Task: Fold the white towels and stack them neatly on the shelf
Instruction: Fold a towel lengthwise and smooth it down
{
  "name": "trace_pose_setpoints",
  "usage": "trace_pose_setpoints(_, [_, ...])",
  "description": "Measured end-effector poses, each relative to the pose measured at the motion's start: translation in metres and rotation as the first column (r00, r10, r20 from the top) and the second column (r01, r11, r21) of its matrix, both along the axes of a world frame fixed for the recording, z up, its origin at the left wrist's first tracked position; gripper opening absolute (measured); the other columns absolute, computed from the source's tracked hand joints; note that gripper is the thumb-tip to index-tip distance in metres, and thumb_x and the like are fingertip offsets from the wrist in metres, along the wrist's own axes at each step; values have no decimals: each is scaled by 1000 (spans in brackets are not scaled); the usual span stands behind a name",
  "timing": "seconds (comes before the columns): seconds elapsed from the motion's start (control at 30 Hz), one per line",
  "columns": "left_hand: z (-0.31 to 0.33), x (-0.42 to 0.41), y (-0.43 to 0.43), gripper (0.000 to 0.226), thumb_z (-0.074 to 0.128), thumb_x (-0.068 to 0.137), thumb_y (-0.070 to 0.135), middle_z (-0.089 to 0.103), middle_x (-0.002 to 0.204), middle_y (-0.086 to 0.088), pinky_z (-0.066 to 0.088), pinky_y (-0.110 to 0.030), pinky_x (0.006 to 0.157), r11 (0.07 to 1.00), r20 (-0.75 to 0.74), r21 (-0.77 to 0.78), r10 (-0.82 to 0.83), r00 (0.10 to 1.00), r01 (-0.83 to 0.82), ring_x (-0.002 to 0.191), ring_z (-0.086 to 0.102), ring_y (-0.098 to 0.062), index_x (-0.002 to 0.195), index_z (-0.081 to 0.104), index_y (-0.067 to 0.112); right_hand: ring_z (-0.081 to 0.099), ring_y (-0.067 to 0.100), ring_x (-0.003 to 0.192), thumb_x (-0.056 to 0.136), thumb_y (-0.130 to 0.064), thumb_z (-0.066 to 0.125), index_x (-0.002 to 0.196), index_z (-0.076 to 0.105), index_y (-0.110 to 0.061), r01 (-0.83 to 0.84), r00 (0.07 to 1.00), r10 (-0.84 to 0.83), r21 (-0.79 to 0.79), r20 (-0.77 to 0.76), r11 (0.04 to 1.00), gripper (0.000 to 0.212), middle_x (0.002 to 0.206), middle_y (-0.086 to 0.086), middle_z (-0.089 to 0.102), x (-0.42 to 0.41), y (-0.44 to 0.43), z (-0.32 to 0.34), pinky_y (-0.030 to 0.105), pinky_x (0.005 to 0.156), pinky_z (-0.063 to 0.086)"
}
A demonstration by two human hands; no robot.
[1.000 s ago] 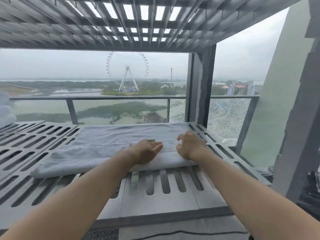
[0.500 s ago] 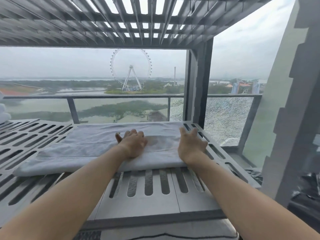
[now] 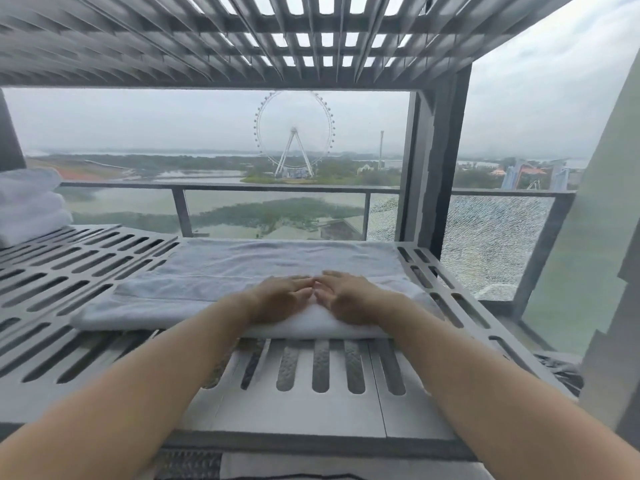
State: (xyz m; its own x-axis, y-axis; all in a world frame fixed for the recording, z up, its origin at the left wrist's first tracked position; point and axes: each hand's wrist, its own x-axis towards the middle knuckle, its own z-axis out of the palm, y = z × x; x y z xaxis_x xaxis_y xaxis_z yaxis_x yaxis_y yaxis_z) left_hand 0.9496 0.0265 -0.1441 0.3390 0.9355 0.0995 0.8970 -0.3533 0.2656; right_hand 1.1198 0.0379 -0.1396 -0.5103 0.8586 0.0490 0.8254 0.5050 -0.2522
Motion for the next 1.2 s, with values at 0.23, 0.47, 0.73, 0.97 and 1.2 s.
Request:
trace_pose_setpoints(0.23, [-1, -75, 7, 49, 19, 96, 53, 22, 153, 12, 5, -49, 115, 997, -98, -34, 71, 993, -75, 141, 17, -13, 143, 26, 39, 11, 22, 143, 90, -63, 12, 143, 21, -38, 93, 988, -85, -56, 131, 994, 59, 156, -3, 13, 6, 30, -5, 52, 113, 5])
trace_pose_setpoints(0.47, [10, -150, 16, 27, 35, 94, 49, 51, 108, 7, 41, -35, 89, 979, -174, 131, 177, 969, -155, 97, 48, -14, 107, 49, 31, 46, 23, 108, 92, -53, 31, 98, 52, -22, 182, 982, -187, 104, 38, 978, 38, 114, 3, 53, -19, 48, 4, 45, 93, 39])
trace_pose_setpoints(0.73, [17, -177, 26, 28, 31, 96, 46, 49, 69, 8, 32, -32, 56, 942, -204, 336, 62, 977, 11, 63, 49, -14, 76, 36, 27, 49, 17, 69, 89, -63, 21, 66, 44, -21, 56, 993, -76, 213, 88, 975, 54, 70, -4, 51, -12, 64, 8, 34, 62, 33])
trace_pose_setpoints(0.97, [15, -175, 40, 27, 32, 96, 47, 53, 91, 5, 38, -31, 69, 950, -377, 307, 61, 924, 63, 83, 55, -17, 95, 48, 25, 49, 19, 76, 91, -60, 31, 68, 42, -25, 114, 984, -142, 228, 111, 967, 43, 78, -3, 53, -16, 66, 9, 33, 66, 36])
trace_pose_setpoints(1.2, [22, -146, 42, 24, 41, 94, 44, 56, 105, 7, 47, -31, 79, 951, -205, 299, -16, 979, 78, 88, 54, -10, 108, 53, 29, 50, 14, 77, 92, -53, 37, 82, 46, -27, 11, 1000, -8, 236, -12, 972, 29, 86, -6, 55, -38, 61, 10, 31, 67, 38])
